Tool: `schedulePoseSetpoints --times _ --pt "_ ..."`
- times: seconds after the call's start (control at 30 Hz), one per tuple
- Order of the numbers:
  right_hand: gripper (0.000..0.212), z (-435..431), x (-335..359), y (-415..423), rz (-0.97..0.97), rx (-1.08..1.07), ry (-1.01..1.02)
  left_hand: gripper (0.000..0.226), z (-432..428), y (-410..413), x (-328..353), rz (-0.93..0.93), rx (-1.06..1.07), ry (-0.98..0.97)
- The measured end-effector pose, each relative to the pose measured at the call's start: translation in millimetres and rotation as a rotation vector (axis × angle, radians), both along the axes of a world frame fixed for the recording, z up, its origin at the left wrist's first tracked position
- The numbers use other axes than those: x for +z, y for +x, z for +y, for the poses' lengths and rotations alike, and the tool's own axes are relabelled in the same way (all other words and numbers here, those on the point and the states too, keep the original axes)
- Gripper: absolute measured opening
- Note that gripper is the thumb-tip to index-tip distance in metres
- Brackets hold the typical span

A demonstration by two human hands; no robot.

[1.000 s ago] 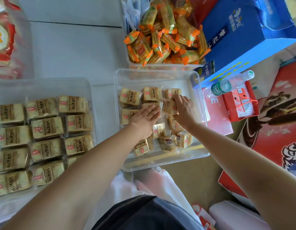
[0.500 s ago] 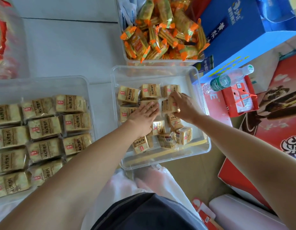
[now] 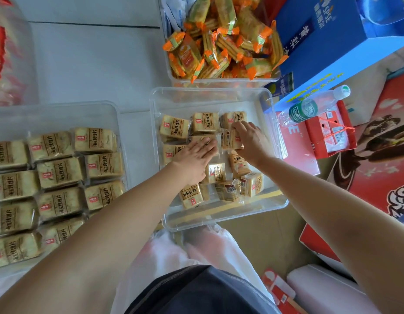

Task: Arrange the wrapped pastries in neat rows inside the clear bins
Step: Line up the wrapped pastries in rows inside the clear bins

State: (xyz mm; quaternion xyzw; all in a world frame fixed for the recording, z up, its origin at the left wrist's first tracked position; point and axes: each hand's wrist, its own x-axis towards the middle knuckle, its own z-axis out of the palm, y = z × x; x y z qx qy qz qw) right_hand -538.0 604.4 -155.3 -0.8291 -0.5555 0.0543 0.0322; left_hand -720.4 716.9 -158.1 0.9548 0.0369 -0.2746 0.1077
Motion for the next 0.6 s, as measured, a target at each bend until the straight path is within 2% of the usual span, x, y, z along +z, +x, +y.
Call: schedulePoseSetpoints --times 0.2,0.37,0.43,0.53,0.6 --pt "0.064 -2.1 -2.7 -0.5 0.177 -0.054 -0.001 0.080 -4.3 5.3 5.6 -0.111 0.053 -0.066" --pt "0.069 -5.1 10.6 -1.7 0.297 -0.106 0.018 0.087 -3.7 14.5 3.6 -0.163 0.017 -0.020" --pt "0.070 -9.4 16.3 -2.5 0.243 -0.150 0.024 0.084 -1.2 14.6 2.0 -0.170 0.012 -0.021" --pt "0.057 -16.3 19.6 -8.1 0.077 -0.175 0.064 0.080 2.4 13.0 -2.2 -0.161 -0.006 -0.011" --pt "0.046 -17.5 17.9 -13.5 0.118 -0.209 0.129 0.080 3.8 12.8 -5.1 -0.157 -0.010 -0.002"
